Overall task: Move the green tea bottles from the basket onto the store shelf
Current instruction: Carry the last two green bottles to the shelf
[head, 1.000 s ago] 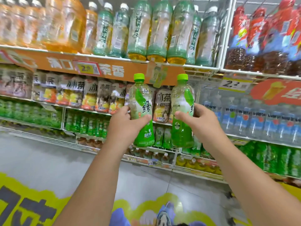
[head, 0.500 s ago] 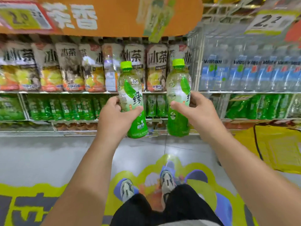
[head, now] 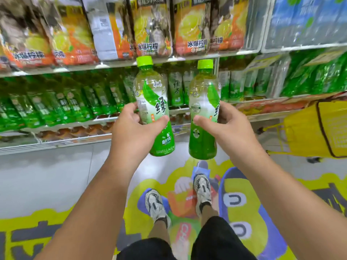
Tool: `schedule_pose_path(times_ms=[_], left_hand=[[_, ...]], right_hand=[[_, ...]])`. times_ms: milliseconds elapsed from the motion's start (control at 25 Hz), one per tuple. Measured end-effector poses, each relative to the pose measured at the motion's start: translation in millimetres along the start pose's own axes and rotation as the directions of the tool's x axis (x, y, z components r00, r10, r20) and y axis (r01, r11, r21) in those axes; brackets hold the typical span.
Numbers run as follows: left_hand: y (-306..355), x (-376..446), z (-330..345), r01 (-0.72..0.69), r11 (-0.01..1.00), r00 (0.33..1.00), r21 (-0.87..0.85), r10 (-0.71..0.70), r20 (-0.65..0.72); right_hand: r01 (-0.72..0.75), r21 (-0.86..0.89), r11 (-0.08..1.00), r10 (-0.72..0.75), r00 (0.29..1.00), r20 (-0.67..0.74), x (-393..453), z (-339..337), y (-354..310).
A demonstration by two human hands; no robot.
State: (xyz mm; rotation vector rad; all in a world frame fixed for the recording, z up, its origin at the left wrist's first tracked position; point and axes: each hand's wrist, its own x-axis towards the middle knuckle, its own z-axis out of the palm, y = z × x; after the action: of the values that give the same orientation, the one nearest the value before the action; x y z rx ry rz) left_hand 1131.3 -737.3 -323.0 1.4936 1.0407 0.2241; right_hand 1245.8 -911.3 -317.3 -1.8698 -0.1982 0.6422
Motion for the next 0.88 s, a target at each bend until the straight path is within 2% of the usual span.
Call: schedule_pose_path(times_ms=[240, 480, 720, 880], left_hand=[[-54.8, 47.9, 13.6, 0.001, 1.0, 0.999, -0.005, -0.001, -0.044], [-100.2, 106.4, 55.9, -0.038, 0.999, 0.992, -0.003, 0.038, -0.118], [-115.6, 164.6, 96.4, -0.109, 0.984, 0.979, 0.139, 0.131, -0.156], [-116.4, 197.4, 114.4, -0.167, 0.975, 0.967, 0.145, 0.191, -0.171]], right_hand=[[-0.063, -0.002, 0.998, 0.063, 0.998, 0.019, 31.7, 9.6, 61.2], [-0.069, -0.03, 0.997, 0.068, 0.997, -0.035, 95.7, 8.4, 123.6], [-0.046, -0.152, 0.987, 0.028, 0.993, -0.115, 174.4, 6.0, 167.7], [-0.073, -0.168, 0.983, 0.039, 0.98, -0.193, 224.7, -0.9, 170.6]])
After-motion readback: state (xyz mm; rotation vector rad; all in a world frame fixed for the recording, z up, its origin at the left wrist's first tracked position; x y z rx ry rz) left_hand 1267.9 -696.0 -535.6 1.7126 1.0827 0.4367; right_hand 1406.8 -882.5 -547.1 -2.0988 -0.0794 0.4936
